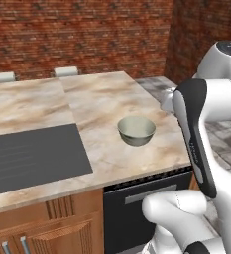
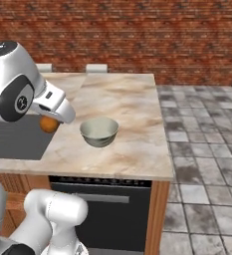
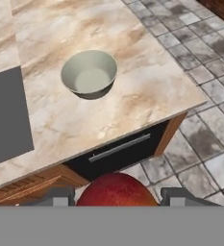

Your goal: Pick the mangos from the cabinet and place them in one bowl. Pick the bell pepper from the sink and place it in the other bowl.

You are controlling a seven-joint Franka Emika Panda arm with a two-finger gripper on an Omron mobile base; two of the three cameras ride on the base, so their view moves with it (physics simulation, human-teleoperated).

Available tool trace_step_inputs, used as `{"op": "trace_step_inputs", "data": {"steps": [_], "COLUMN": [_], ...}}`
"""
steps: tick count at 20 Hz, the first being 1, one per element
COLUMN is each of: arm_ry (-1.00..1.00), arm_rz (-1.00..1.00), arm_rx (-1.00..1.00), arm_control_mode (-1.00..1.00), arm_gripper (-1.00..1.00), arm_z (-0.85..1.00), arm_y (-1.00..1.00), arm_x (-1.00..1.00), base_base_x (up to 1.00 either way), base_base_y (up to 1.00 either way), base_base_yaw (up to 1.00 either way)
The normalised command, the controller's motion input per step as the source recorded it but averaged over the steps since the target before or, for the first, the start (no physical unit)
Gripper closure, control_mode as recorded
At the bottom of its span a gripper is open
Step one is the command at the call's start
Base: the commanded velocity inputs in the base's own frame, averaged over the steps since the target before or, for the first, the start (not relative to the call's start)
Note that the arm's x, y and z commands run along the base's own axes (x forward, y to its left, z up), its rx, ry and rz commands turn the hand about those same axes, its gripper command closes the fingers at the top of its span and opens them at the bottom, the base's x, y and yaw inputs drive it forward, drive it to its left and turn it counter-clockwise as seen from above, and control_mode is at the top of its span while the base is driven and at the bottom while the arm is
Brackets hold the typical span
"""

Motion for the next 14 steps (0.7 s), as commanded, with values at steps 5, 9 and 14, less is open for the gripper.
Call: {"op": "trace_step_inputs", "data": {"steps": [5,9,14], "arm_ry": [0.00,0.00,0.00], "arm_rz": [0.00,0.00,0.00], "arm_rx": [0.00,0.00,0.00], "arm_control_mode": [1.00,1.00,1.00], "arm_gripper": [1.00,1.00,1.00], "arm_z": [0.00,0.00,0.00], "arm_y": [0.00,0.00,0.00], "arm_x": [0.00,0.00,0.00], "base_base_x": [0.37,0.45,0.39], "base_base_y": [0.11,0.01,0.08], "base_base_yaw": [0.00,0.00,0.00]}}
